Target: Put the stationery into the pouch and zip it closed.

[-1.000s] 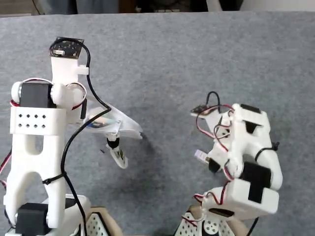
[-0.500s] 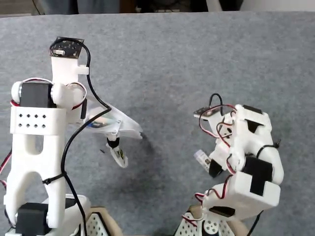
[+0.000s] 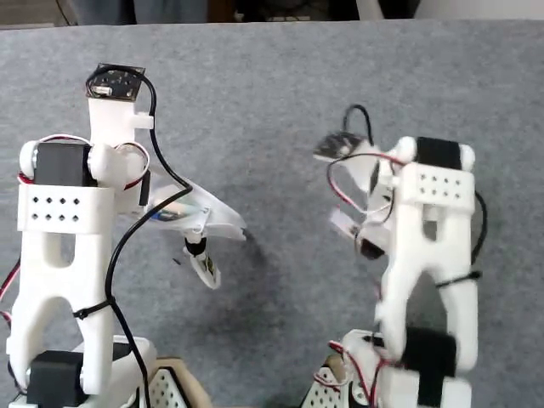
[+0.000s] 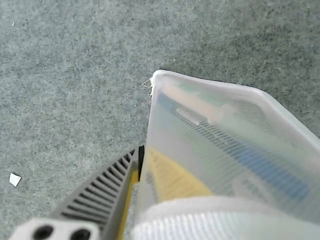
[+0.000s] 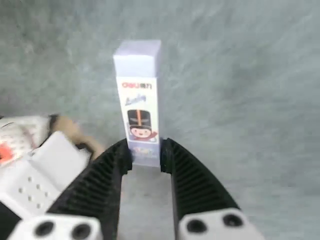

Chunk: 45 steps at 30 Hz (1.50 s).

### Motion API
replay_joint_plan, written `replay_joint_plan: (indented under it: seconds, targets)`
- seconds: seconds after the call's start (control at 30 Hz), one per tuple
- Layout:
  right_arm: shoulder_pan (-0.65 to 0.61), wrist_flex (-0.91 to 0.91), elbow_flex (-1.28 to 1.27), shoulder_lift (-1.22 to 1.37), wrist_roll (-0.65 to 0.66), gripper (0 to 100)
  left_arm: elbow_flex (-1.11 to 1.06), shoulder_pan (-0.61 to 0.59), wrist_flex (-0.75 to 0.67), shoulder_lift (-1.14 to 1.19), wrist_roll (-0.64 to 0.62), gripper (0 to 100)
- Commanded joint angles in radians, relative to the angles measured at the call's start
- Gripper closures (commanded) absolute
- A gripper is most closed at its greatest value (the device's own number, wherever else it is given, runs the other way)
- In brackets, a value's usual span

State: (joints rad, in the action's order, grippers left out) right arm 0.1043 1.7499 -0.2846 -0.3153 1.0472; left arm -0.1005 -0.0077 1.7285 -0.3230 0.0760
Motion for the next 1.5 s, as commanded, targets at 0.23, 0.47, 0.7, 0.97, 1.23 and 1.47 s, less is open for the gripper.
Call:
replay_joint_plan:
  seconds: [0.23, 0.47, 0.7, 0.97, 1.23, 1.47]
  targets:
    - [-0.540, 0.015, 0.360, -0.147, -0.232, 98.6, -0.102, 0.116, -0.023, 0.025, -0.048, 97]
    - [-0.809, 0.009, 0.621, -0.145, -0.411, 98.6, -0.102, 0.120, -0.051, 0.025, -0.054, 97]
    - [-0.888, -0.078, 0.670, -0.151, -0.551, 98.6, -0.099, 0.116, -0.051, 0.025, -0.054, 97]
    - [-0.865, -0.281, 0.544, -0.153, -0.876, 98.5, -0.101, 0.114, -0.051, 0.023, -0.081, 97]
    - [-0.861, -0.285, 0.456, -0.217, -0.856, 98.6, -0.099, 0.056, -0.064, 0.025, -0.089, 97]
    - [-0.872, -0.235, 0.366, -0.320, -0.816, 98.6, -0.097, 0.062, -0.068, 0.025, -0.089, 97]
